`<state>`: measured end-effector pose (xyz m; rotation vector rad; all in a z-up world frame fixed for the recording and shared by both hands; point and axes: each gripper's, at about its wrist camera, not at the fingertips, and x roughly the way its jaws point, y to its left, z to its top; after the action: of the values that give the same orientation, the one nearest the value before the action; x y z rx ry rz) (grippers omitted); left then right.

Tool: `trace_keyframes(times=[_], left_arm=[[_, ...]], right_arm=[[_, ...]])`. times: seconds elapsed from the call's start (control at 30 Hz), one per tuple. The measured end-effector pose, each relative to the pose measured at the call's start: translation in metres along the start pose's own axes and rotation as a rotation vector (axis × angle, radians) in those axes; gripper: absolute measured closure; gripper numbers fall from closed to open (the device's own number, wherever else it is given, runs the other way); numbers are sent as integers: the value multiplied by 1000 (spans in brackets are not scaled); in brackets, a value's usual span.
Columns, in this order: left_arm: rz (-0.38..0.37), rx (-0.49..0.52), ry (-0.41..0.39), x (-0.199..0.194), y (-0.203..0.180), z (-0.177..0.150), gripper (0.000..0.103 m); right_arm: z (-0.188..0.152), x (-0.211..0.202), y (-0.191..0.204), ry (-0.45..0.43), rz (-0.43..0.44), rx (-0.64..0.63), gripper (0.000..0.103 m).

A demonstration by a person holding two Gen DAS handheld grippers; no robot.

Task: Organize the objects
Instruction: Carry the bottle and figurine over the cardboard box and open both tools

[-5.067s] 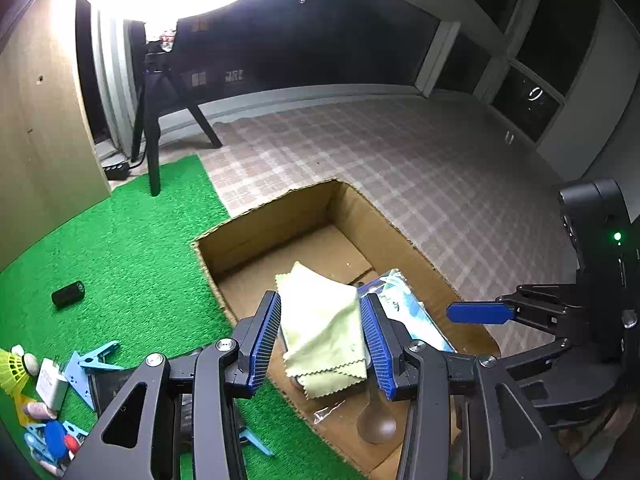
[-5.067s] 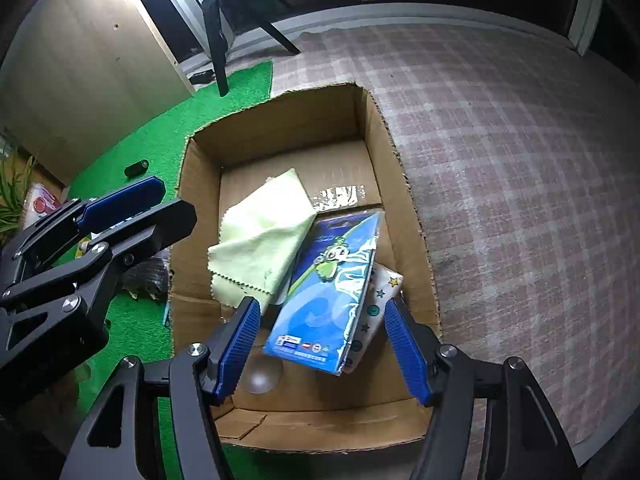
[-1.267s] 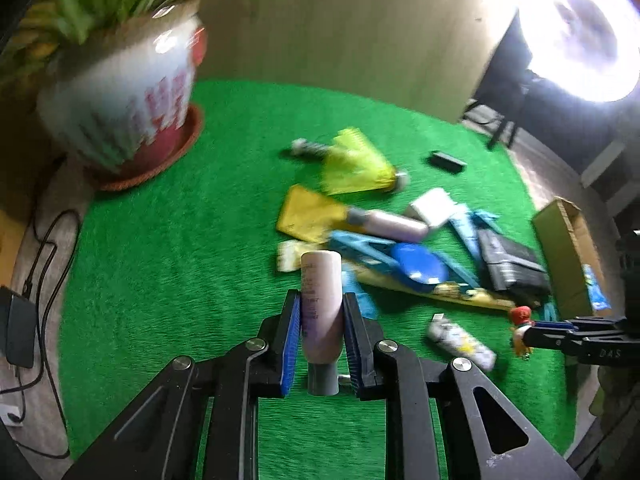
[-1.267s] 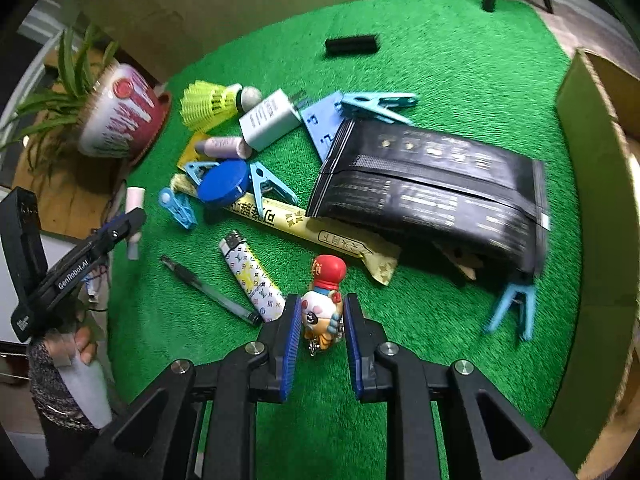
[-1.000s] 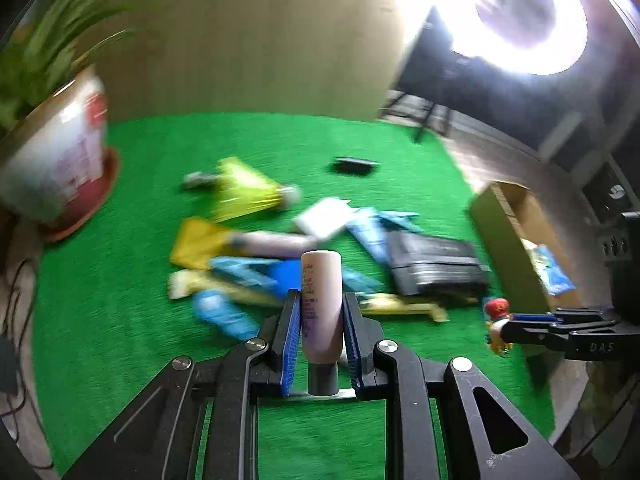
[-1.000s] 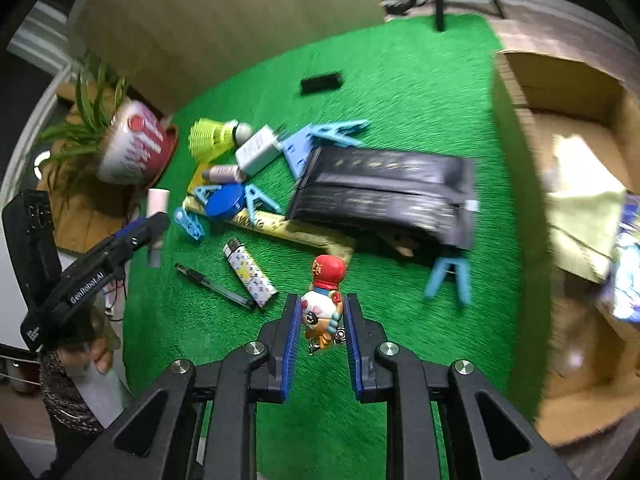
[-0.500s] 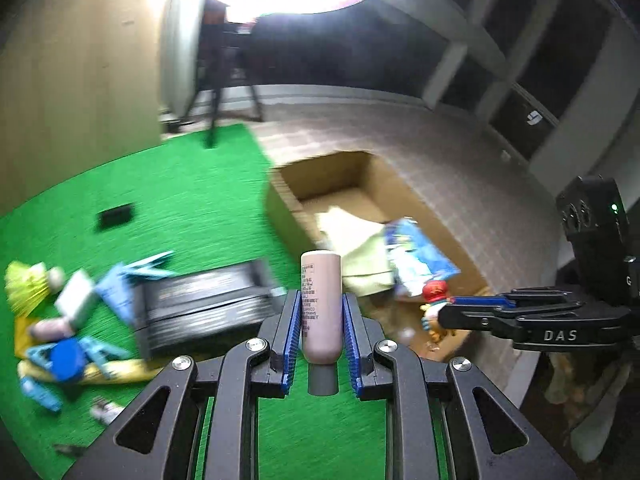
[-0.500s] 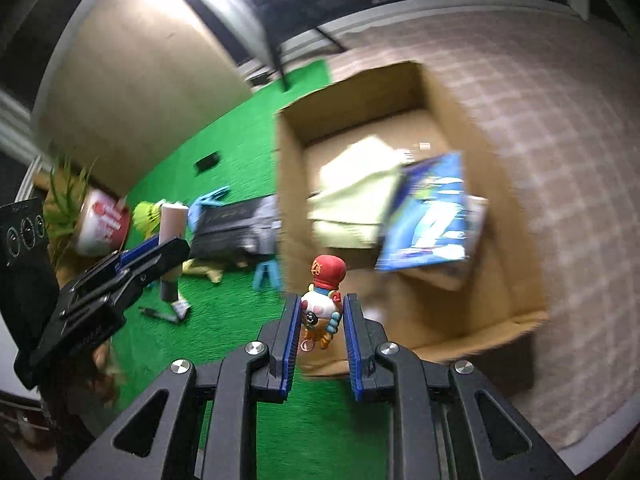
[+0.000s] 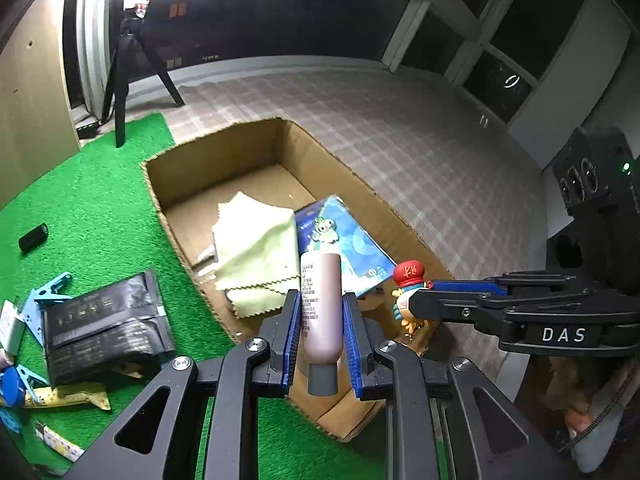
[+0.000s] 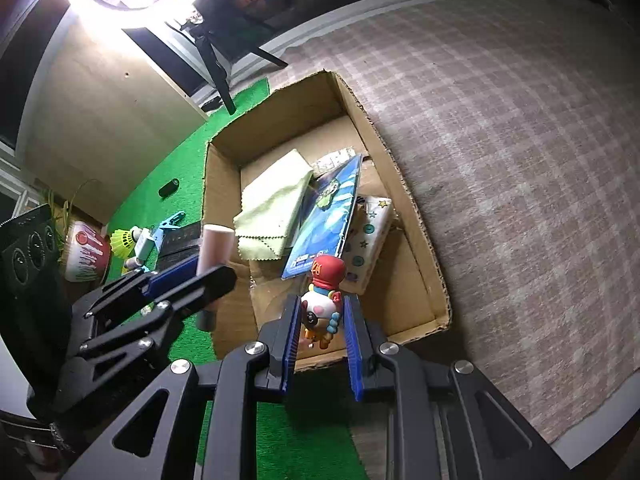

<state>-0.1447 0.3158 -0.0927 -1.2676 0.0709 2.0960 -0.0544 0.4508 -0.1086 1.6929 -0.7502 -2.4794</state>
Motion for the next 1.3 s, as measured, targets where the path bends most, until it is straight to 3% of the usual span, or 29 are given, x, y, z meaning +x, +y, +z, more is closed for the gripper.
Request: trace_keyframes(times=[0.47, 0.5, 0.57, 0.63, 1.0, 1.3], left_arm=[[6, -14, 23, 7, -2, -6, 81], [7, -18, 23, 6, -1, -6, 78], [13, -35, 20, 3, 2, -5, 67], [20, -47, 10, -1, 5, -6, 61], [45, -77, -12, -27, 25, -19, 61], [127, -194, -43, -74, 92, -61, 61]], right_arm=[[-1, 8, -1, 29, -22, -29, 83], [0, 7, -1, 23, -26, -26, 81], [0, 5, -1, 16, -32, -10, 53], [0, -1, 0, -17, -30, 3, 47], [0, -3, 28, -29, -8, -48, 47], [-8, 14, 100, 4, 41, -216, 47]])
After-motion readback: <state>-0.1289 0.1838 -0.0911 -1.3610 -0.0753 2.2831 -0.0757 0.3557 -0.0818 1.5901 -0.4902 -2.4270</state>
